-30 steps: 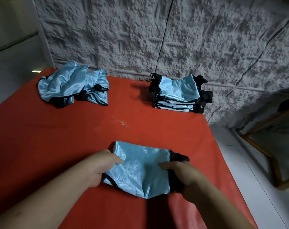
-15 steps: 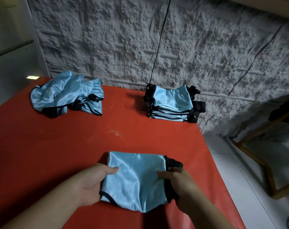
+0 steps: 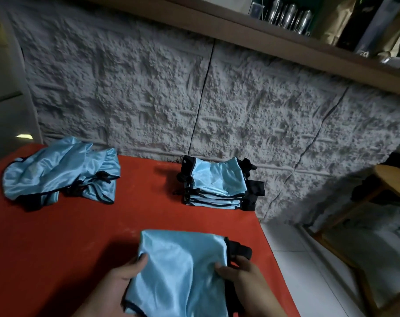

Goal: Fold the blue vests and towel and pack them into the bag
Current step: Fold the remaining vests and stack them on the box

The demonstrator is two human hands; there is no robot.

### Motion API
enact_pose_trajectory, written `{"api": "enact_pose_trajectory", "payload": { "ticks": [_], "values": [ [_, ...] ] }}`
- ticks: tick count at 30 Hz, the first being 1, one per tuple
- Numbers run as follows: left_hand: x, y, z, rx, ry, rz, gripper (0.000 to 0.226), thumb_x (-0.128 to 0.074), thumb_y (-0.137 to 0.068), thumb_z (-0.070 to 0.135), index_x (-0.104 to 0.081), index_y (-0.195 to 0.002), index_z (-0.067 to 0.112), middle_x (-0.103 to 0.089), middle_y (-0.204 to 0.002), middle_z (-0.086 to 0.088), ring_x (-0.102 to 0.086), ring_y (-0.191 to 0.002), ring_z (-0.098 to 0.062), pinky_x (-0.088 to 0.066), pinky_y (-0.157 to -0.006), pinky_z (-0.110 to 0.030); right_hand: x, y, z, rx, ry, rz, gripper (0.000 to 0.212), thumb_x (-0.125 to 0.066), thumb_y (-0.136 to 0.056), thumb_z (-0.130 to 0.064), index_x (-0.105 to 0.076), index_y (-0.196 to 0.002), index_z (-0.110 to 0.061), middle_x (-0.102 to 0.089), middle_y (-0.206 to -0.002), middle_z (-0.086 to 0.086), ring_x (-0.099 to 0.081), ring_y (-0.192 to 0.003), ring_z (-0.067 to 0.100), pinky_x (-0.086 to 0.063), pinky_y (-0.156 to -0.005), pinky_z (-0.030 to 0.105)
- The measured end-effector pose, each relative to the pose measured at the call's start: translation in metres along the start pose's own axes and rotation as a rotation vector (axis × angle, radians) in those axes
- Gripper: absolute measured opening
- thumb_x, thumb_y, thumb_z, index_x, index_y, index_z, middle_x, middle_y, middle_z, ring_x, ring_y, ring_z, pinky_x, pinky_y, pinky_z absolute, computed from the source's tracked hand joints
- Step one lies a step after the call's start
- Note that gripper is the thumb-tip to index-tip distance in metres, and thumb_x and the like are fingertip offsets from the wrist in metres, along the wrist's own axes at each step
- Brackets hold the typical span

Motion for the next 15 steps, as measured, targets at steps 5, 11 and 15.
{"api": "enact_pose_trajectory", "payload": {
  "ticks": [5, 11, 15],
  "values": [
    [-0.071, 0.007, 0.044, -0.017, 0.141, -0.237, 0.039, -0.056, -0.086, 0.019, -0.074, -0.111, -0.004, -0.069, -0.118, -0.027, -0.071, -0.100, -0.043, -0.055, -0.092, -0.055, 0.016, -0.034, -0.043, 0.056, -0.221, 0.002, 0.026, -0.058, -0.076, 0.013, -0.067, -0.100, 0.011, -0.071, -0.092, 0.033, -0.067, -0.075, 0.042, -0.054, -0.073, 0.046],
    [-0.126, -0.046, 0.104, -0.108, 0.066, -0.260, 0.041, -0.058, -0.084, 0.026, -0.073, -0.114, 0.003, -0.073, -0.116, -0.017, -0.074, -0.092, -0.031, -0.047, -0.101, -0.047, 0.043, -0.103, -0.134, 0.211, -0.195, 0.000, 0.028, -0.057, -0.081, 0.012, -0.067, -0.107, 0.007, -0.070, -0.098, 0.031, -0.069, -0.074, 0.037, -0.058, -0.071, 0.044],
    [-0.163, -0.100, 0.129, -0.171, -0.009, -0.250, 0.030, -0.053, -0.099, 0.028, -0.066, -0.117, 0.007, -0.075, -0.108, -0.014, -0.076, -0.086, -0.031, -0.062, -0.071, -0.051, 0.056, -0.161, -0.169, 0.255, -0.110, 0.044, 0.026, -0.061, -0.083, 0.009, -0.069, -0.108, 0.005, -0.072, -0.103, 0.030, -0.072, -0.080, 0.039, -0.061, -0.065, 0.043]
  ]
}}
Point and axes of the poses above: each hand's wrist, its own y-axis away from the middle knuckle, its own x-axis out of the back of the hand, z = x × y, the point moved 7 cm from there along -y, towards the middle knuckle
